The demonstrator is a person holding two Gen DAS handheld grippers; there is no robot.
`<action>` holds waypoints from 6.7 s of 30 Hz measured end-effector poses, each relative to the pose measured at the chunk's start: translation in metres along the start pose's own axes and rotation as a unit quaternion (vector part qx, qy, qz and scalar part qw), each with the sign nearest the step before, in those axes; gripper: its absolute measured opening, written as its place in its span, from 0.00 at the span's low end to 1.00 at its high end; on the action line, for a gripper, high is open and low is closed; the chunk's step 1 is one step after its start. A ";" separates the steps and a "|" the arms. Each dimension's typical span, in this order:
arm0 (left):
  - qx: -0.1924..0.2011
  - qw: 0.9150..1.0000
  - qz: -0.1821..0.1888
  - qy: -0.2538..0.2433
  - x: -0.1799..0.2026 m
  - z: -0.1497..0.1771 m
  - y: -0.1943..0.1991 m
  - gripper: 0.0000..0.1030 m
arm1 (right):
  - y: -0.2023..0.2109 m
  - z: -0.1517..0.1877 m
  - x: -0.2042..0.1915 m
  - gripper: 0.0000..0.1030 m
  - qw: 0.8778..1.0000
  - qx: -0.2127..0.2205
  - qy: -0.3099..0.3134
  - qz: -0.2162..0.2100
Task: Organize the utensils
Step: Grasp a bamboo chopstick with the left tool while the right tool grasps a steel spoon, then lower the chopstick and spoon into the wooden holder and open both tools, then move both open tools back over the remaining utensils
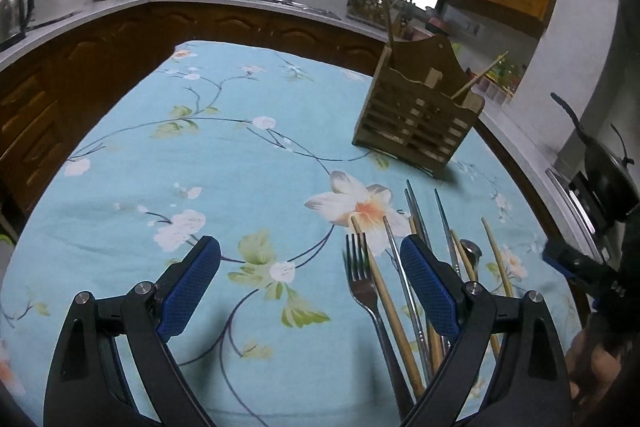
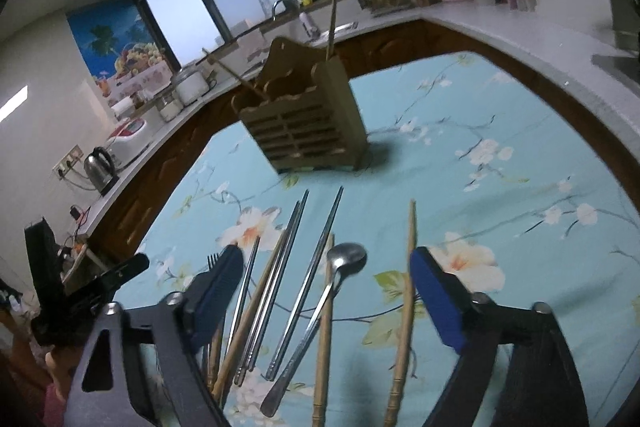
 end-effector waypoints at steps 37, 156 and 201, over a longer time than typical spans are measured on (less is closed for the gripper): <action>-0.097 0.988 0.077 -0.095 0.033 -0.011 -0.062 0.02 | -0.063 -0.004 0.023 0.02 0.991 -0.093 -0.068 -0.070; 0.117 0.993 -0.002 -0.017 0.032 -0.109 0.008 0.88 | 0.012 -0.106 -0.018 0.95 0.988 0.143 0.057 -0.001; -0.047 0.999 -0.025 -0.003 0.025 -0.004 -0.029 0.85 | -0.009 -0.019 0.002 0.97 0.999 0.031 0.028 0.034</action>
Point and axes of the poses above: each gripper's, at about its wrist camera, not at the fingertips, and y roughly against the way its jaws point, x to its right, z to its underside, the point moved 2 cm from there along -y, roughly the way its jaws point, and after that the axes turned 6 degrees about -x, right-handed, at the moved point
